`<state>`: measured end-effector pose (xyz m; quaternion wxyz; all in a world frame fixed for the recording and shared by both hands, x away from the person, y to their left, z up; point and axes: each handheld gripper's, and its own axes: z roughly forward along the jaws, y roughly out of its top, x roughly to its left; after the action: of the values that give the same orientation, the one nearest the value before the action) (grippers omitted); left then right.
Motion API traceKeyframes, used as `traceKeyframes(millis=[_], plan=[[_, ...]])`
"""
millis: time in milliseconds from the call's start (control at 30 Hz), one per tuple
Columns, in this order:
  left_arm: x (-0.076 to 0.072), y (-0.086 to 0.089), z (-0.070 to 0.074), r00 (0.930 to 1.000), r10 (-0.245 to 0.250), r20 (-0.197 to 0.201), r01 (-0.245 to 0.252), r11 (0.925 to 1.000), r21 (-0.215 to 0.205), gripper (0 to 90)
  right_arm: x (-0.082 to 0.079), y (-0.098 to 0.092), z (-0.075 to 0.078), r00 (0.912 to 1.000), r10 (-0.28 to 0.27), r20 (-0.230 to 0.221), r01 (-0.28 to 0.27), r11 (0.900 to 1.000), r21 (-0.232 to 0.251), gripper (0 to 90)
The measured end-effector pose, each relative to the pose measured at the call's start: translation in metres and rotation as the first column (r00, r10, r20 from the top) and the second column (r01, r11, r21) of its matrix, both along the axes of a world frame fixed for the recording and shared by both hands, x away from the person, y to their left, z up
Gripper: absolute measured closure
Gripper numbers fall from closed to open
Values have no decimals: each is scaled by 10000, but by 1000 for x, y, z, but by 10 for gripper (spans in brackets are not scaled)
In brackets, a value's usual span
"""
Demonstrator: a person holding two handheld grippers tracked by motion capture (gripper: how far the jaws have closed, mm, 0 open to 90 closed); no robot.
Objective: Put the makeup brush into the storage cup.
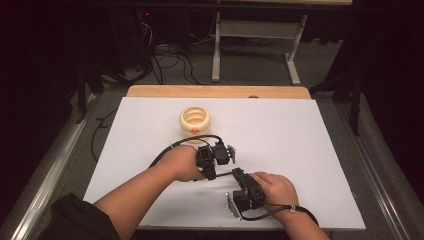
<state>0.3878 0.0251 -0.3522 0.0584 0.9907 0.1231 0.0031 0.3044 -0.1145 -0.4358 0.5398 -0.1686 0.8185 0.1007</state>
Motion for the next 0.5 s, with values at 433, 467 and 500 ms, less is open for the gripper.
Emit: traceKeyframes(millis=[433, 467, 500], plan=[[0, 0, 0, 10000, 53, -84, -53, 10000, 1, 835, -1, 0, 0, 10000, -13, 21, 13, 10000, 82, 862], [0, 0, 0, 10000, 34, -63, -34, 10000, -14, 835, -1, 0, 0, 10000, -3, 14, 3, 10000, 81, 862], [0, 0, 0, 10000, 34, -63, -34, 10000, -14, 834, -1, 0, 0, 10000, -83, -16, 83, 9999, 81, 862]])
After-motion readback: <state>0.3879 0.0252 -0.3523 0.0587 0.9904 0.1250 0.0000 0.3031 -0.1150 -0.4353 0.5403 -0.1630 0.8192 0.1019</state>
